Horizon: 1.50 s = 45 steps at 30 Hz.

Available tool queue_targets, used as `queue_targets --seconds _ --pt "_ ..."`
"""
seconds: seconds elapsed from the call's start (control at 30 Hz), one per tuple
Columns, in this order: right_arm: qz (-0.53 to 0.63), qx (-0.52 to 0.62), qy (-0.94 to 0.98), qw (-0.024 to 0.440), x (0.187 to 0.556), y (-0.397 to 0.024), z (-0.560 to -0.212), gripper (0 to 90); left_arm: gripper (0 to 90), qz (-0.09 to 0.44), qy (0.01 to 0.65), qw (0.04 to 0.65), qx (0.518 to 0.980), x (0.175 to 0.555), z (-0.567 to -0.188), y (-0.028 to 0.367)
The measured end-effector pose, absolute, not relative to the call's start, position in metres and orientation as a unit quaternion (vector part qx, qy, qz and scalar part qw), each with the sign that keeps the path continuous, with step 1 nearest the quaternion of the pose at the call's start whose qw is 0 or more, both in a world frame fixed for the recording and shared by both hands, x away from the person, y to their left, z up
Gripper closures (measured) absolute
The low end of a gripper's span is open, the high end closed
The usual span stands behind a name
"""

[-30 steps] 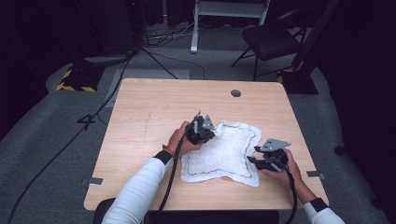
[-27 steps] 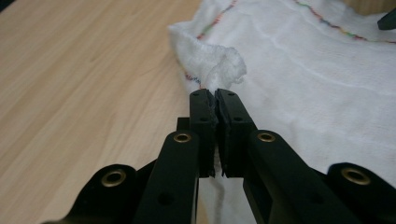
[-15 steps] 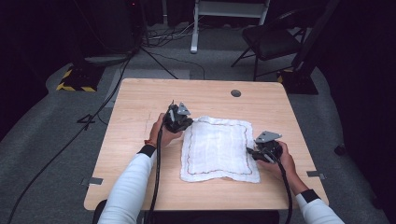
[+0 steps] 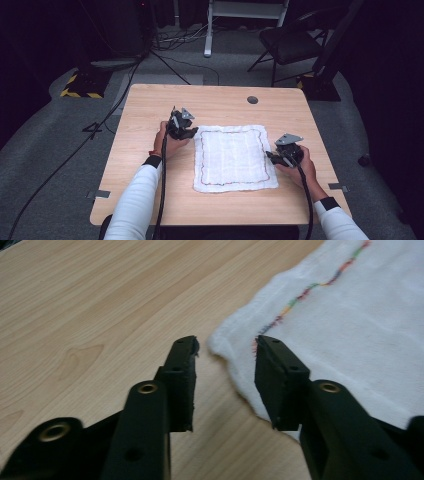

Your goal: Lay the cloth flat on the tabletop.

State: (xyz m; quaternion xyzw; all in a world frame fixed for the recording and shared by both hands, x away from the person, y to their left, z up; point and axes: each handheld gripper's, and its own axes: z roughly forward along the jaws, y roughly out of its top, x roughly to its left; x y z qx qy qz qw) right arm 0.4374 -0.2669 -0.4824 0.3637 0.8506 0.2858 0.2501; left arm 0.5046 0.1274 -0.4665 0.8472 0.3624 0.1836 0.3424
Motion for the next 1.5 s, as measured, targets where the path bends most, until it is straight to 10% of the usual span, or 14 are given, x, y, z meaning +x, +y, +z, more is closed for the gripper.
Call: queue_targets --seconds 0.43,1.5 --pt "0.353 0.323 0.852 0.213 0.403 -0.285 -0.463 44.6 28.0 0.122 0.237 0.354 0.897 0.42 -0.462 0.084" --pt "0.327 0.284 0.889 0.151 0.341 -0.294 -0.488 46.4 24.7 0.091 0.244 0.317 0.912 0.355 -0.491 0.12"
